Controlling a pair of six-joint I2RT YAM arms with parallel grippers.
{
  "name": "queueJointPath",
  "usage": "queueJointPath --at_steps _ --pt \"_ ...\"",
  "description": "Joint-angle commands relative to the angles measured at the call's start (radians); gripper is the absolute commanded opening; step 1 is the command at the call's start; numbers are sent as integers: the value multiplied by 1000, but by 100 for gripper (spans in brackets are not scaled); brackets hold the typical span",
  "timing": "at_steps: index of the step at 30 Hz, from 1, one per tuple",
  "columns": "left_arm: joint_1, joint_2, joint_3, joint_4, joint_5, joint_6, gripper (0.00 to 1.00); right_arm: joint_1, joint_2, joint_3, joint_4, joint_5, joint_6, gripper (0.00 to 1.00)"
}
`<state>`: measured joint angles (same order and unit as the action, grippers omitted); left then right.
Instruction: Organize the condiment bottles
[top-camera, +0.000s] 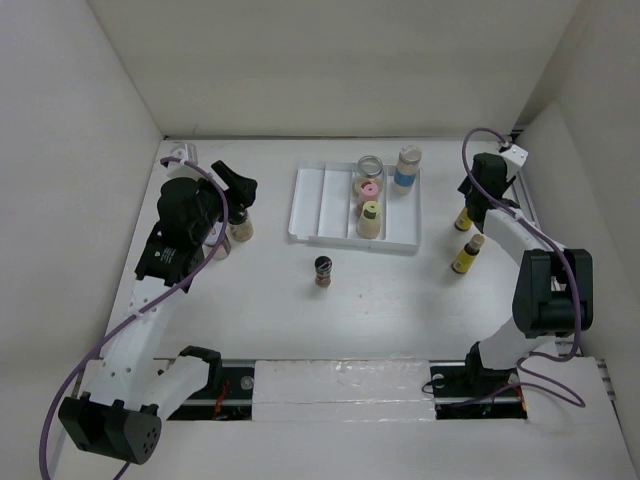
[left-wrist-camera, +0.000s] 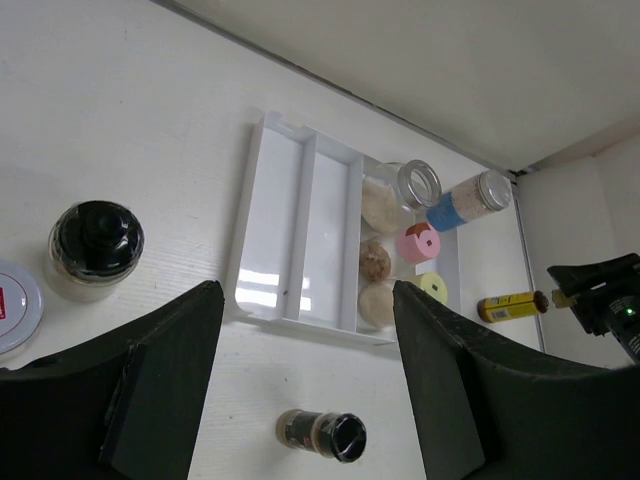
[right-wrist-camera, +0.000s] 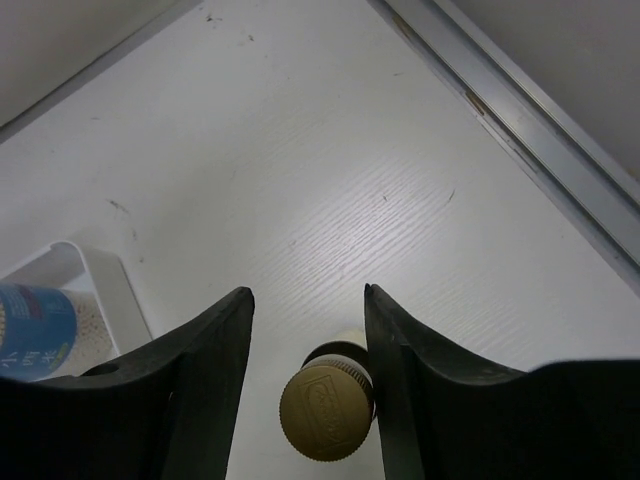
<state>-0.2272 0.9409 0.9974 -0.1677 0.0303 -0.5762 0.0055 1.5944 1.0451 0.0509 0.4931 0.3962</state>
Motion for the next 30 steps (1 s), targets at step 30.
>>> queueJointPath --at_steps 30 --pt "3 -36 20 45 29 15 64 272 -104 102 92 -74 -86 22"
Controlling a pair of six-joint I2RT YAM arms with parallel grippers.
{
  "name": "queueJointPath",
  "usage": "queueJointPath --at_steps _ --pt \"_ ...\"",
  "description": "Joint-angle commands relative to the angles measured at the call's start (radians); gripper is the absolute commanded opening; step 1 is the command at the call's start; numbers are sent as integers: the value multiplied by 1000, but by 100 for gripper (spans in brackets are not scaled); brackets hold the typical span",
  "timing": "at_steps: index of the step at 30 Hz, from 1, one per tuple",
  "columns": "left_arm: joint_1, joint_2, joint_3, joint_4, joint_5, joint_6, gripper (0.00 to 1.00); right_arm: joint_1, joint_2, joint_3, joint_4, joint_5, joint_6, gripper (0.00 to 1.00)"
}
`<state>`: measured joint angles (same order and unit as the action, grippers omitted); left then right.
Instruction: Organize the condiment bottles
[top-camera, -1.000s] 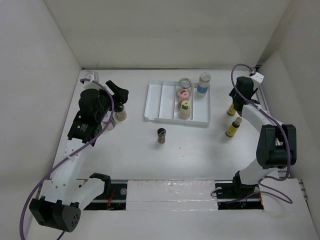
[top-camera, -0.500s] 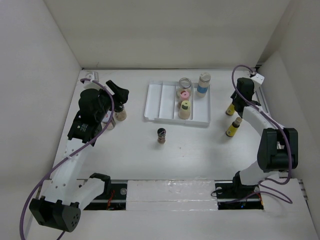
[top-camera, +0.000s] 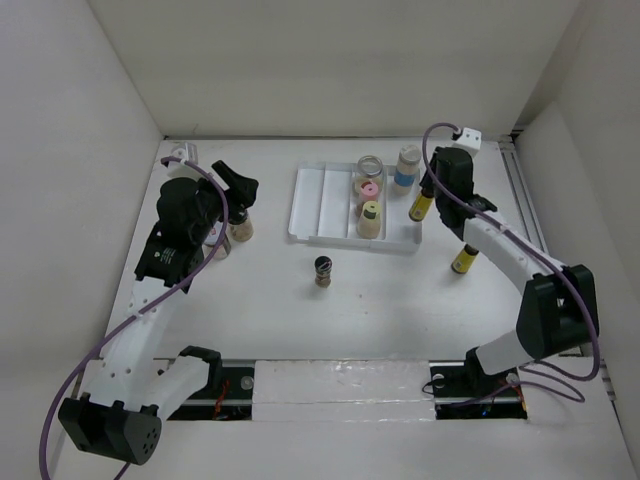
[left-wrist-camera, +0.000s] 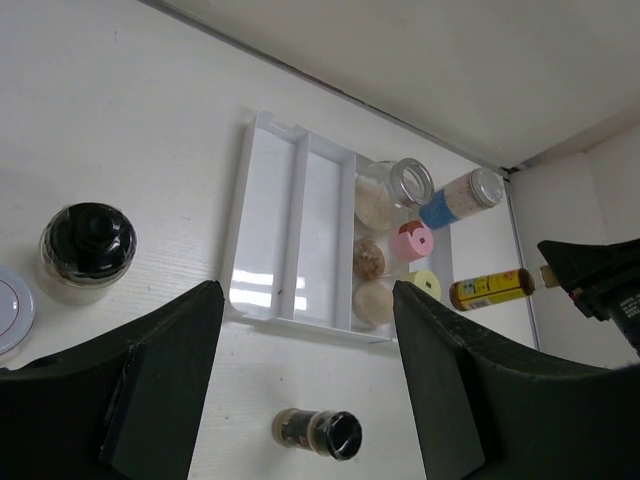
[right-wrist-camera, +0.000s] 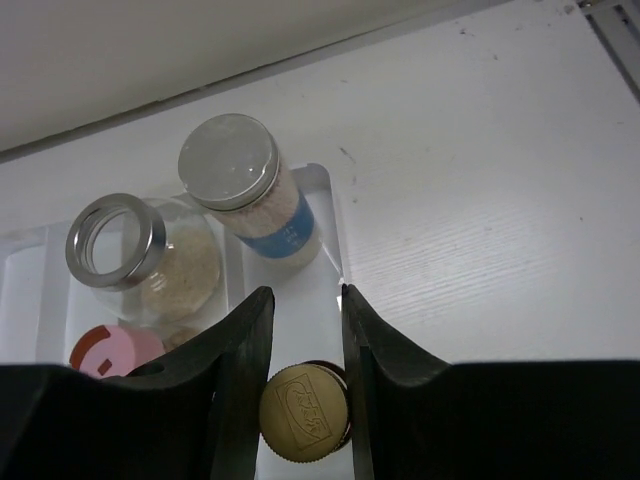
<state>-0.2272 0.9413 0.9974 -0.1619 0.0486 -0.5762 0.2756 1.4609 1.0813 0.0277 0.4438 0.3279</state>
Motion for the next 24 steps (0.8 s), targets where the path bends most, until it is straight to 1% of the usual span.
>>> queueJointPath --at_steps 1,6,8,12,18,20,21,22,24 --pt "3 -36 9 48 11 15 64 2 67 87 142 -39 -30 22" --pt "3 -47 9 48 20 15 64 2 171 140 242 -60 -69 22" --pt "3 -47 9 48 20 15 64 2 220 184 251 -82 -78 22" --pt "3 -47 9 48 20 15 64 2 277 206 264 -102 -78 22" --pt "3 -38 9 48 30 15 64 2 334 252 273 -93 -89 21" --pt "3 -48 9 58 30 15 64 11 345 252 273 -82 -101 25" --pt "3 -49 9 58 30 15 64 11 345 252 273 -82 -101 29" --pt "3 -49 9 58 30 15 64 11 345 252 273 -82 -101 42" --pt "3 -36 9 58 39 15 64 22 345 252 273 -82 -101 54"
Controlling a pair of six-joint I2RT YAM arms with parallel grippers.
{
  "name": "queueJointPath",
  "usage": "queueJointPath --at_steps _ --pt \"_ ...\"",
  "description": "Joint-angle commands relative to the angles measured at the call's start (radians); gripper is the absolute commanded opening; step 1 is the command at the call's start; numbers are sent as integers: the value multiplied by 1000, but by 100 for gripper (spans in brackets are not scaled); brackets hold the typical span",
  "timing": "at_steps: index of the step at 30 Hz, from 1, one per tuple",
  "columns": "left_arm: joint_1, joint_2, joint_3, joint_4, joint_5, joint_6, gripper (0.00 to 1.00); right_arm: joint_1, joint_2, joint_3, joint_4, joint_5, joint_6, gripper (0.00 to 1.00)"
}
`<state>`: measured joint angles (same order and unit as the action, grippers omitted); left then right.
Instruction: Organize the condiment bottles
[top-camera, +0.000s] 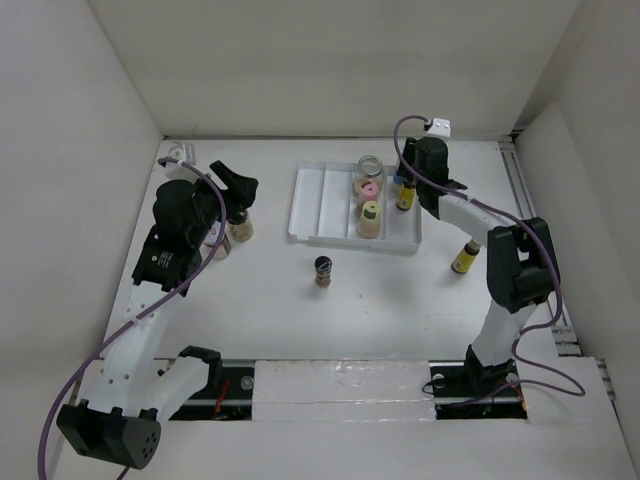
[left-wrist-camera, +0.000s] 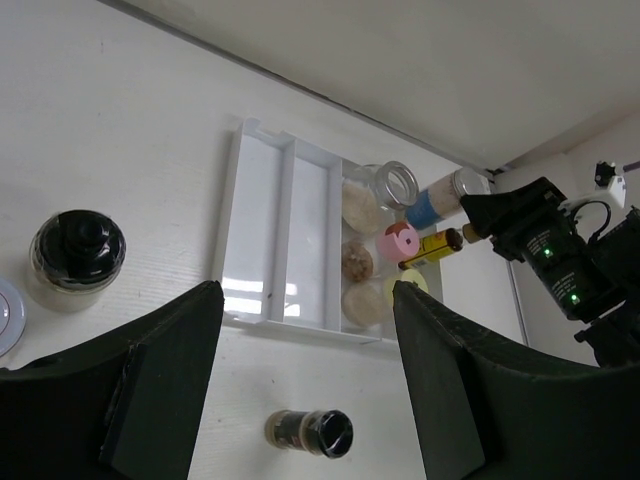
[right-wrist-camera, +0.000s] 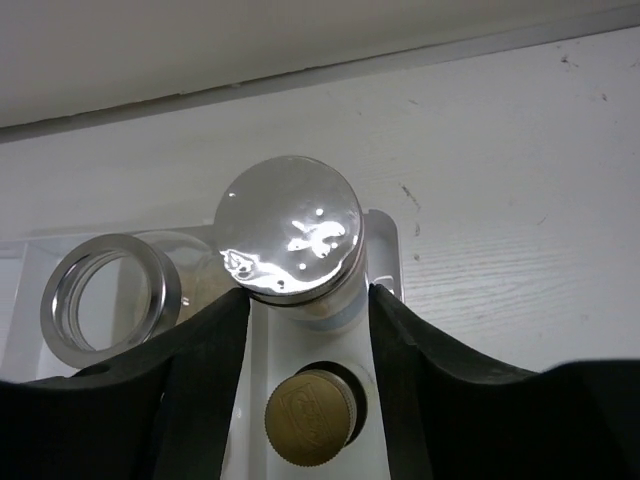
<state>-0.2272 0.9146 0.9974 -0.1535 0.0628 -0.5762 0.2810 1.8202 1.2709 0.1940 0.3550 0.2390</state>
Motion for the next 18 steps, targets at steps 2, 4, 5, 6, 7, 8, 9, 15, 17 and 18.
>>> queueJointPath --at_steps 2,4,5,6,7,8,9,15,17,18 --pt "3 -10 9 58 25 15 64 17 -15 53 97 7 -12 66" --pt "3 -10 9 58 25 15 64 17 -42 44 85 -2 -12 71" --pt "3 0 9 49 25 15 64 17 -70 44 69 -2 -12 72" --pt "3 0 9 49 25 15 64 17 -87 32 68 -2 -12 72" --pt "3 0 9 49 25 15 64 17 -108 31 50 -2 -12 73" --pt "3 -9 9 49 25 15 64 17 -133 15 26 -2 -12 73" --pt "3 -10 9 49 25 15 64 17 -191 -22 13 8 -1 73" --pt "3 -10 9 49 15 15 64 26 -458 -255 -118 205 111 73" --pt "3 9 18 40 15 15 64 26 -580 -359 -160 258 132 73" --pt "3 9 18 40 15 15 64 26 -617 -387 -188 274 144 73"
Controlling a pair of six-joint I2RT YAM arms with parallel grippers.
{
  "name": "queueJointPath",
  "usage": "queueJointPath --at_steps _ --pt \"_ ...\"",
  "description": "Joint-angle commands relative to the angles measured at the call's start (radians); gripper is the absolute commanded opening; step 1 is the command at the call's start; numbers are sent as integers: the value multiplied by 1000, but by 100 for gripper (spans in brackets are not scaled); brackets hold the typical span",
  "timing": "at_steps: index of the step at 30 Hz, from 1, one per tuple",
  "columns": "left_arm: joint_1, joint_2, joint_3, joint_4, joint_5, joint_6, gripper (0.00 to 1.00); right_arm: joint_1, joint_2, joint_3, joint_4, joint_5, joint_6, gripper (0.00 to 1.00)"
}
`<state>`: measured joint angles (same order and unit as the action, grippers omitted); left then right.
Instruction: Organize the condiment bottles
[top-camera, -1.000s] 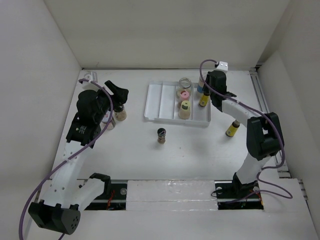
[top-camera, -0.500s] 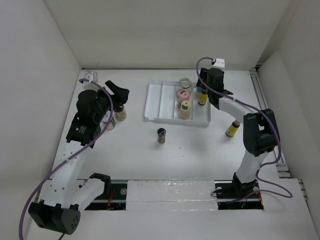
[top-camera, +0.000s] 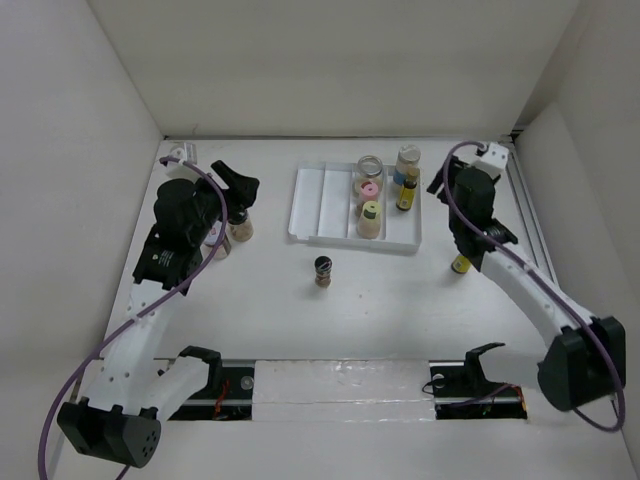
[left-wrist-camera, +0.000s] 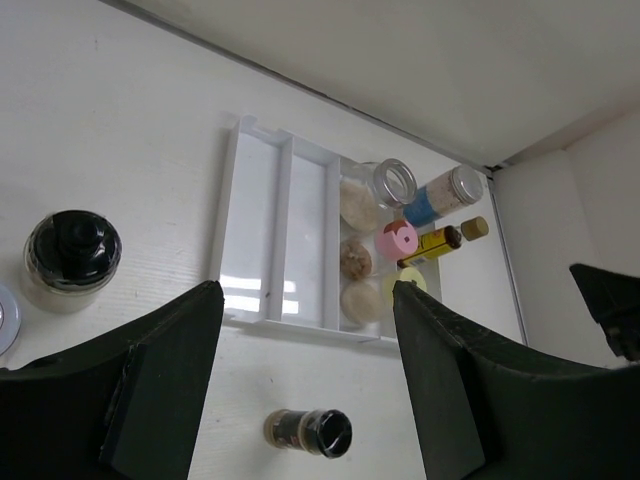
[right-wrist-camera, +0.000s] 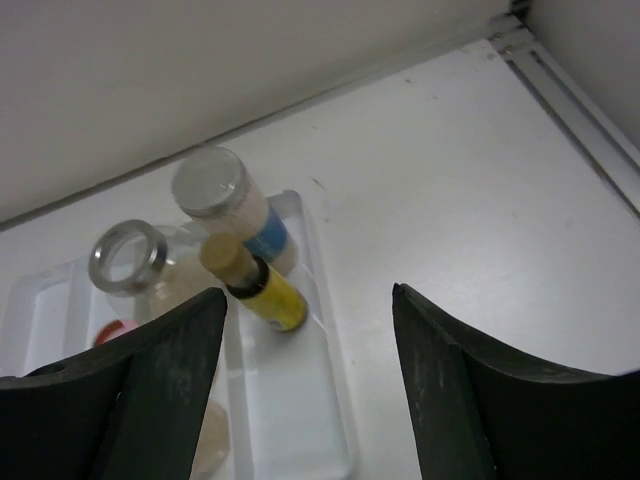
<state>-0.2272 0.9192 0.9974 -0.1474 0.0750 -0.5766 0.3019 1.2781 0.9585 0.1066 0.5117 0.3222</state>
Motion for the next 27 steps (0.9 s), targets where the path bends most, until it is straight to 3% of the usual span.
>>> queueJointPath --at_steps 1,6,10,17,21,22,24,27 --pt "3 16 18 34 15 15 64 5 -142 -120 -169 137 87 73" --pt "3 26 18 43 16 15 64 5 -302 -207 -421 246 216 72" --pt "-6 17 9 52 39 6 64 -29 -361 -294 -412 203 207 72" --pt "-15 3 9 52 28 6 64 -84 -329 -294 -412 171 216 71" --pt "-15 -6 9 52 28 6 64 -105 -306 -294 -341 142 192 63" --pt "-24 -6 9 52 28 6 64 -106 -290 -294 -322 142 192 55" --pt "-24 -6 9 52 28 6 64 -118 -270 -285 -309 131 192 51" --pt "-24 -6 9 52 28 6 64 -118 -211 -260 -291 140 183 37"
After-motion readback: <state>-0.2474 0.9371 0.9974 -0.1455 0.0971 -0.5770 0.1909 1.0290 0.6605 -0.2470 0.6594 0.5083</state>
